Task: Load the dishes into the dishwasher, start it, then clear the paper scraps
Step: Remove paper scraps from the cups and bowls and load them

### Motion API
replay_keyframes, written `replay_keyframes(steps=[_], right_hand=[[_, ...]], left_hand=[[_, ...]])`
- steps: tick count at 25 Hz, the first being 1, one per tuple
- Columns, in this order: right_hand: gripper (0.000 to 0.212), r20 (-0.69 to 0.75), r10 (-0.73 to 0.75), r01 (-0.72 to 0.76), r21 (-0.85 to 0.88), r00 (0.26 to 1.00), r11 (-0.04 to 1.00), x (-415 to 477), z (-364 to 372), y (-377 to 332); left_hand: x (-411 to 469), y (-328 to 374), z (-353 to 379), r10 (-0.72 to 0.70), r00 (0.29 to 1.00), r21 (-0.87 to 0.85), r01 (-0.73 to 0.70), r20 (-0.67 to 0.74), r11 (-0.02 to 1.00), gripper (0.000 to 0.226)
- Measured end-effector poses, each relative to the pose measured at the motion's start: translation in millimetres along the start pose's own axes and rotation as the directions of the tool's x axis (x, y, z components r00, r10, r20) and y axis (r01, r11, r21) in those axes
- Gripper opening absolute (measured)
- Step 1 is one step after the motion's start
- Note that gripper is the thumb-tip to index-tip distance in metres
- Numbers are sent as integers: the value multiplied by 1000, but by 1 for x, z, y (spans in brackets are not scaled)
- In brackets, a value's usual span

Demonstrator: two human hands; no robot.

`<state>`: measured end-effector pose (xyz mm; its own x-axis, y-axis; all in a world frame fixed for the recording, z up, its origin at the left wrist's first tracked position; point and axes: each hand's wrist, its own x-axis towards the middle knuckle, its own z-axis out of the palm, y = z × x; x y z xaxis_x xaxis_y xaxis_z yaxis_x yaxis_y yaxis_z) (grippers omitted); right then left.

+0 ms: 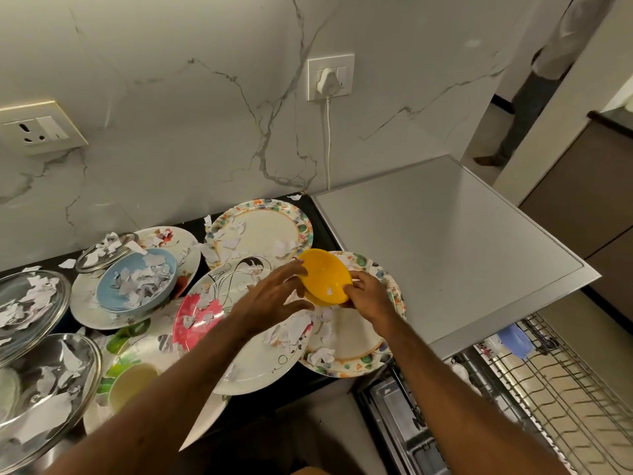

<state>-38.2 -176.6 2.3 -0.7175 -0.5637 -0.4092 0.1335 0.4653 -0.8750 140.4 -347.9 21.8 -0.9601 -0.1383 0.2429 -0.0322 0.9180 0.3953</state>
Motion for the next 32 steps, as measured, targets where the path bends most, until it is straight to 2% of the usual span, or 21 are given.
replay_keyframes(steps=[2, 4, 5, 6, 7, 10, 12, 15, 16, 19, 20, 22, 24, 25, 26, 27, 28, 29, 30, 31, 32], right_hand=[[44, -54, -49, 51, 40, 997, 998, -4, 2, 8], [45, -83, -105, 109, 44, 991, 993, -5, 5, 15], [45, -68, -135, 137, 22, 988, 990, -5, 9, 17], [46, -42, -167, 166, -24, 985, 986, -11, 12, 14], [49, -27, -218, 215, -90, 976, 972, -14, 16, 13], [59, -38, -457, 410, -380, 889, 829, -28, 19, 9], [65, -24, -568, 479, -510, 823, 715, -31, 12, 9], [69, 183, -557, 539, -606, 810, 585, -27, 0, 17], [64, 230, -512, 529, -623, 827, 576, -27, 1, 16], [72, 135, -334, 350, -558, 933, 752, -27, 7, 12], [72, 137, -319, 339, -556, 938, 759, -27, 5, 13], [64, 222, -415, 457, -618, 882, 640, -26, -4, 21], [44, 195, -480, 490, -605, 855, 627, -24, -23, 35], [36, 138, -477, 465, -560, 868, 685, -23, -28, 39], [30, 45, -425, 398, -453, 904, 798, -24, -35, 42], [22, -57, -316, 292, -252, 947, 922, -28, -45, 43], [15, -125, -186, 189, 14, 975, 982, -33, -58, 41], [18, -115, -54, 84, 277, 992, 957, -36, -70, 36], [30, -44, 48, -21, 483, 998, 875, -37, -85, 33], [40, 40, 91, -98, 581, 995, 808, -41, -101, 31], [45, 86, 101, -133, 591, 991, 795, -46, -115, 31]], left_hand=[[1, 17, 5, -315, 946, -265, 286, -73, 921, 52], [4, 34, 6, -593, 803, -604, 502, 60, 619, 70], [6, 38, 9, -634, 754, -724, 532, 170, 439, 74], [8, 39, 11, -635, 729, -776, 546, 256, 315, 75], [9, 39, 13, -632, 723, -772, 561, 279, 301, 75], [16, 43, 8, -674, 732, -566, 599, 101, 566, 72], [22, 42, 7, -683, 729, -517, 602, 44, 608, 59], [26, 37, 5, -657, 751, -456, 608, 65, 650, 56], [27, 36, 5, -643, 762, -451, 602, 76, 659, 58], [32, 34, 8, -624, 778, -425, 590, 72, 687, 60], [33, 35, 10, -622, 781, -413, 587, 61, 696, 59], [36, 36, 12, -596, 802, -379, 566, 46, 732, 60], [44, 42, 17, -566, 824, -326, 536, 2, 779, 61], [46, 42, 18, -572, 820, -313, 537, -22, 783, 61], [52, 45, 19, -575, 818, -320, 536, -33, 781, 60], [59, 51, 22, -563, 825, -361, 516, -34, 777, 57], [67, 59, 27, -552, 834, -433, 492, -15, 755, 52], [76, 68, 32, -548, 836, -537, 473, 24, 698, 45], [86, 79, 38, -546, 834, -616, 473, 83, 629, 38], [96, 89, 48, -530, 835, -663, 481, 147, 574, 33], [107, 101, 58, -497, 845, -678, 483, 196, 555, 31]])
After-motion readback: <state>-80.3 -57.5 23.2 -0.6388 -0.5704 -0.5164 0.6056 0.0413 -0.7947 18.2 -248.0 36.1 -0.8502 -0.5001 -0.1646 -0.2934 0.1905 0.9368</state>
